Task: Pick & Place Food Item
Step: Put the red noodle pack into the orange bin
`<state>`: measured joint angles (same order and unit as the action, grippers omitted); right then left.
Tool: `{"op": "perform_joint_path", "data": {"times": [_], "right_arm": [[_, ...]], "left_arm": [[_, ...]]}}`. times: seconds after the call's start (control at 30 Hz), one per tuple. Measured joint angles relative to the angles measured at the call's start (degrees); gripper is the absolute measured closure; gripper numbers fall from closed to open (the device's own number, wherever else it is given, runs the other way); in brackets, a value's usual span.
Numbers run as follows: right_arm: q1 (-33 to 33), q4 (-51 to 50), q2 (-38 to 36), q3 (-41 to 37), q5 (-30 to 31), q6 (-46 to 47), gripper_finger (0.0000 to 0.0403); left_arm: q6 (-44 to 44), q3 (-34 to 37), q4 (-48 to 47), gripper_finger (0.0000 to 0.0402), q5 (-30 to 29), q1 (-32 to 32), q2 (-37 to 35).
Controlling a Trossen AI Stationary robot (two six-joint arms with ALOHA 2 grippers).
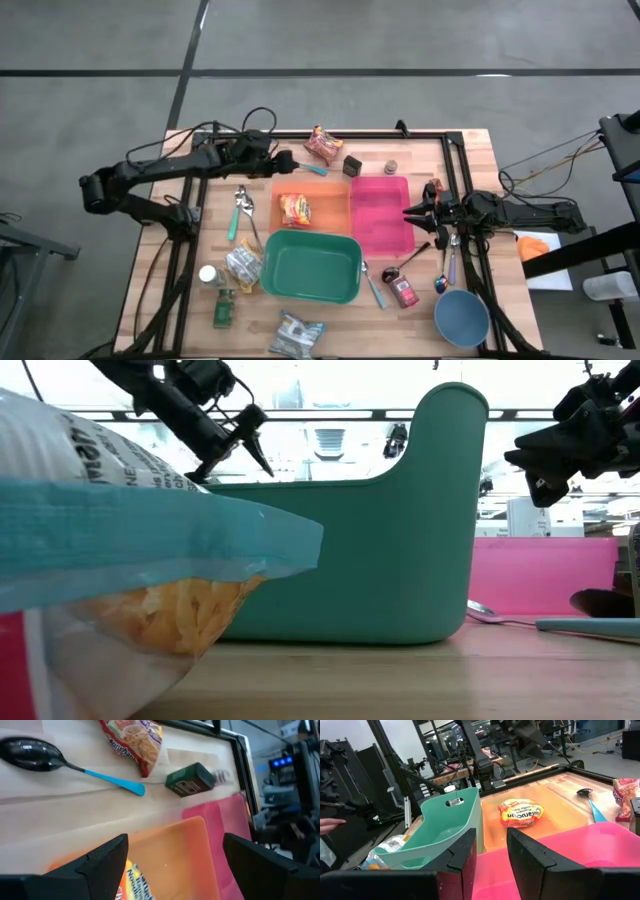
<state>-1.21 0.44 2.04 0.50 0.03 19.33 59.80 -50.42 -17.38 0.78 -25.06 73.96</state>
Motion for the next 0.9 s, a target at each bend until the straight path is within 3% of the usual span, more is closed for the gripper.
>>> {"op": "perform_joint_path", "data": {"times": [0.47,0.9], "right_arm": [[0.0,0.0,0.0,0.0,0.0,0.0,0.0296],[0.0,0.0,0.0,0.0,0.0,0.0,0.0296]], "left_arm": [[9.4,-14.1,-4.5,0.0073,-0.2,-5.0,18.3],[9.5,-24.5,-7.3,0.0073,0.0,-10.2,31.2]]}}
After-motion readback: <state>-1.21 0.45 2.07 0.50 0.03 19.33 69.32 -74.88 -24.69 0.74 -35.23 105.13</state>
